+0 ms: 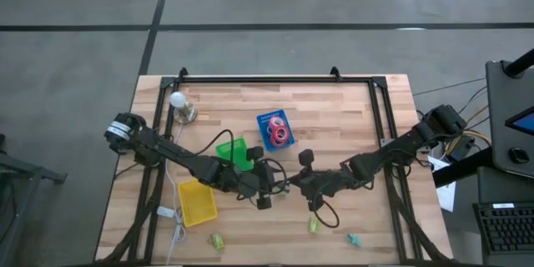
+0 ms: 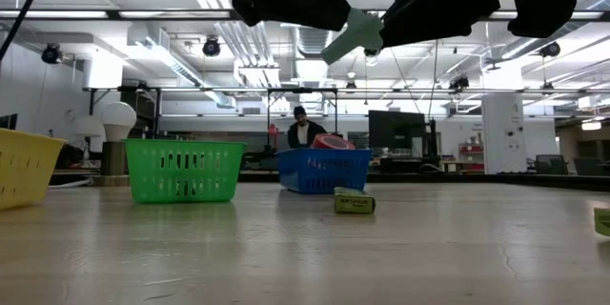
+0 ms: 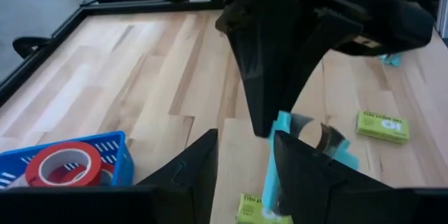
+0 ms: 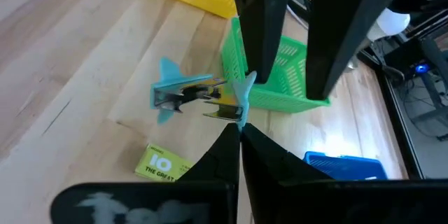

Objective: Pick and place Stapler, Stapler remover, tape
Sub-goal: Put the top light blue staple remover into the green basket

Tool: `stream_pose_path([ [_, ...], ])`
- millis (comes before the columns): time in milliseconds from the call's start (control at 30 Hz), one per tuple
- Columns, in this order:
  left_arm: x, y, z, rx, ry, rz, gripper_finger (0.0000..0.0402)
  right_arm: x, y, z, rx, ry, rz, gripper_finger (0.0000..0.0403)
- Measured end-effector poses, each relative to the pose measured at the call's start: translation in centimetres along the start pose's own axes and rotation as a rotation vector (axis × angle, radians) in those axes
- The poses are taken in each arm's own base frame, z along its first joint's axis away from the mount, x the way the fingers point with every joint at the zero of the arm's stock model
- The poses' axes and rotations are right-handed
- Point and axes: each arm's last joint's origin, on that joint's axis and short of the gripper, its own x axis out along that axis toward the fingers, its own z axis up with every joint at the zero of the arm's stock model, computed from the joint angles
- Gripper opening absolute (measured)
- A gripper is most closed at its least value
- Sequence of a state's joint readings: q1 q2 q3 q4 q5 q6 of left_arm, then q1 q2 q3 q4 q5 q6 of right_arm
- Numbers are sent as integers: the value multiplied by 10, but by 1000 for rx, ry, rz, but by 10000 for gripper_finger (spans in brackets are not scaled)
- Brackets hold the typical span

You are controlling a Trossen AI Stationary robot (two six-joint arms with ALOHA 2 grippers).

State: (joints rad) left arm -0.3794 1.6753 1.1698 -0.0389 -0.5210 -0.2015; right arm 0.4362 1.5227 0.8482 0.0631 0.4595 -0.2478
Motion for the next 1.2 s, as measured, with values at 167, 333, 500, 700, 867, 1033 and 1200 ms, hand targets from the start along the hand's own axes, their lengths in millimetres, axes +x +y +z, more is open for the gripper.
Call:
stream_pose_path([
  [167, -2, 1, 1, 2, 6, -7, 132, 0, 0, 0, -1, 3, 0, 8],
  [333, -13, 5, 6, 5, 13, -9, 126, 0, 0, -1, -2, 13, -4, 8],
  [500, -20, 8, 15, -33, -39, -25, 128, 0, 0, -2, -6, 14, -4, 8],
  [700, -9, 2, 6, -40, -3, -47, 126, 0, -1, 1, -18, -6, -14, 8],
  [867, -8, 1, 8, -60, -26, -60, 124, 0, -1, 2, -19, -19, -18, 8],
  [1033, -8, 2, 10, -66, -33, -95, 123, 0, -2, 3, -26, -29, -21, 8],
  [1200, -6, 3, 7, -70, -22, -94, 115, 0, -2, 4, -23, -34, -23, 8],
])
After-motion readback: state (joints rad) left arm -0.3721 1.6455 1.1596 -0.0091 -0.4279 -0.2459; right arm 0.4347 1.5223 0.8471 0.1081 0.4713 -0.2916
